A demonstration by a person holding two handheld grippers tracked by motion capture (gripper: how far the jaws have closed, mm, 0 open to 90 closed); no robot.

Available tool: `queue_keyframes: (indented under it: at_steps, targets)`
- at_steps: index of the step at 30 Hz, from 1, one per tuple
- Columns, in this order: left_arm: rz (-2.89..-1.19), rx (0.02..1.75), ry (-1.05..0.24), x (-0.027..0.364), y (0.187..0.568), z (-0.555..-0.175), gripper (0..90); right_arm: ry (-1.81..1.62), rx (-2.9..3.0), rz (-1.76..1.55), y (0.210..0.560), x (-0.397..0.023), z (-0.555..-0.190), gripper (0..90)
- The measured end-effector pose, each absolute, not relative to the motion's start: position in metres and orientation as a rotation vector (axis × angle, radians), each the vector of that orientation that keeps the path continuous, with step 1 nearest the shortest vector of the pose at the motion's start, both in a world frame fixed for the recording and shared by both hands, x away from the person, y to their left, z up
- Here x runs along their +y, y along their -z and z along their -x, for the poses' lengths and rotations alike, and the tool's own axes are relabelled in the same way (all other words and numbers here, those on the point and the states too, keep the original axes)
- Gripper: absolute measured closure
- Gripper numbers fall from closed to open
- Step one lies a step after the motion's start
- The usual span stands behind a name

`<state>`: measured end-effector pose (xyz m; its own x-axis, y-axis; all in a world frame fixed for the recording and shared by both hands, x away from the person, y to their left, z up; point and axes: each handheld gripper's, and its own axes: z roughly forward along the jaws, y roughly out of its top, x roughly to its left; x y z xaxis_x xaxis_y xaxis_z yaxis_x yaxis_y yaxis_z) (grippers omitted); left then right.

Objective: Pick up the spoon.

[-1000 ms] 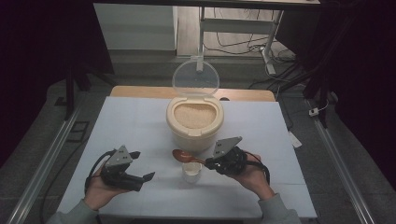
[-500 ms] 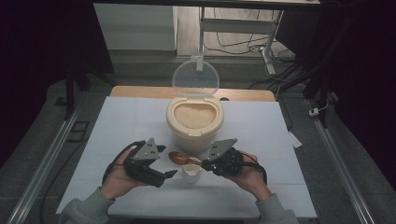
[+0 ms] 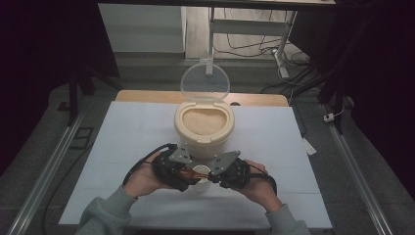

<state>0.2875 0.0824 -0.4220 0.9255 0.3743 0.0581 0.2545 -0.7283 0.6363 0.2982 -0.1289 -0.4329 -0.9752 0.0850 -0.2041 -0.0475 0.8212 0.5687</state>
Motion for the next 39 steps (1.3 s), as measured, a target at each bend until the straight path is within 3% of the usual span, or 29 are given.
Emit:
queue_keyframes:
  at_steps: [12,21,31,33,39]
  targets:
    - [-2.521,0.351,-0.147,0.068,0.435,-0.294,46.5,-0.821,2.754,0.066,0.432,-0.122,-0.29,81.0]
    - [-2.559,0.298,-0.139,0.064,0.44,-0.294,63.1,-0.802,2.729,0.146,0.429,-0.12,-0.284,81.0]
    - [-2.566,0.246,-0.134,0.06,0.444,-0.292,75.7,-0.775,2.724,0.163,0.43,-0.119,-0.28,81.0]
    - [-2.569,0.245,-0.146,0.06,0.445,-0.292,82.2,-0.778,2.715,0.163,0.43,-0.12,-0.28,85.3]
    - [-2.548,0.255,-0.191,0.06,0.445,-0.29,83.1,-0.849,2.681,0.124,0.428,-0.124,-0.282,83.6]
